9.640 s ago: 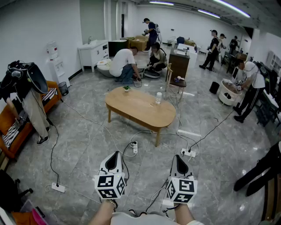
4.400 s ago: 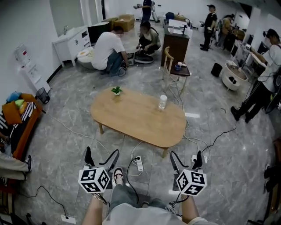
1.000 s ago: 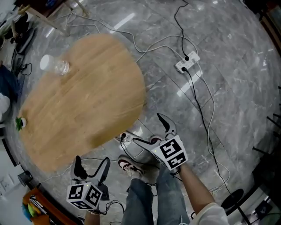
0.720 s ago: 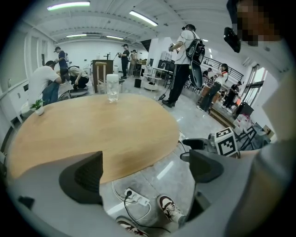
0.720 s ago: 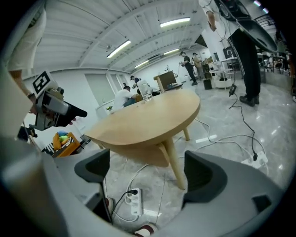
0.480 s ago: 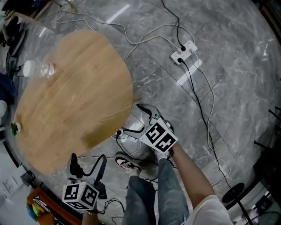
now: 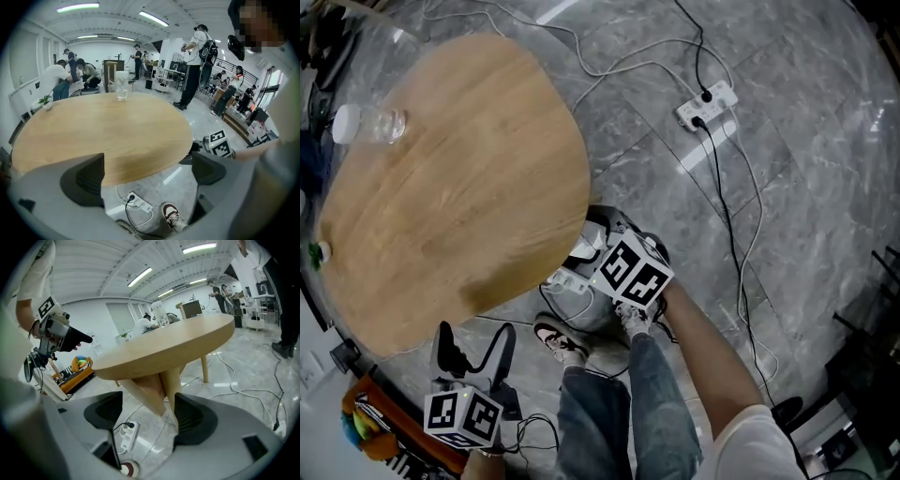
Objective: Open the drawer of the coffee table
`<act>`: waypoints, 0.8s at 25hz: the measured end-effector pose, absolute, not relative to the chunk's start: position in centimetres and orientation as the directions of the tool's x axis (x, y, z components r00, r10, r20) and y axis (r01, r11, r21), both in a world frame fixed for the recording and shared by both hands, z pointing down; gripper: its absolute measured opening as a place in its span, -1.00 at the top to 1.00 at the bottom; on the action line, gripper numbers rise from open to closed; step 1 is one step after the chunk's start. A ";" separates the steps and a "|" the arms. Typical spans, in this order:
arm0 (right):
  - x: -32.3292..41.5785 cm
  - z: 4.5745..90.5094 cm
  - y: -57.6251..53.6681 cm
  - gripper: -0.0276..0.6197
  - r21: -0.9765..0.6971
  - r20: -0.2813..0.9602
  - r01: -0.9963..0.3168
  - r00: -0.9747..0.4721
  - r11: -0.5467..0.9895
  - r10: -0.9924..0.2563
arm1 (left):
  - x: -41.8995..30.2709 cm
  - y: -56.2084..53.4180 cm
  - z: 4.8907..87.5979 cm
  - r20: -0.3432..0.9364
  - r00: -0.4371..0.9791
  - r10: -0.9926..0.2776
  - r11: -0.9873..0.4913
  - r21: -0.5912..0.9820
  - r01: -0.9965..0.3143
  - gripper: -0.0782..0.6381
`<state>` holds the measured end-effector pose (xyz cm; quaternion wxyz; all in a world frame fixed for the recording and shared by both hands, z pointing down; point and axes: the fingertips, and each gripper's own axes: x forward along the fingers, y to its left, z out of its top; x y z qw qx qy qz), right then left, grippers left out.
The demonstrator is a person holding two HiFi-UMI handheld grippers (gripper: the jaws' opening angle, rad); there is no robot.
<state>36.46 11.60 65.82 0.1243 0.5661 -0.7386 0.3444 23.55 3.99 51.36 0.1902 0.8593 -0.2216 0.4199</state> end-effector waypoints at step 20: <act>36.2 66.5 10.8 0.37 -0.305 0.580 -0.904 -0.426 0.300 -0.695 | 22.8 3.6 52.9 0.806 0.535 -0.254 -0.788 0.148 -0.597 -0.82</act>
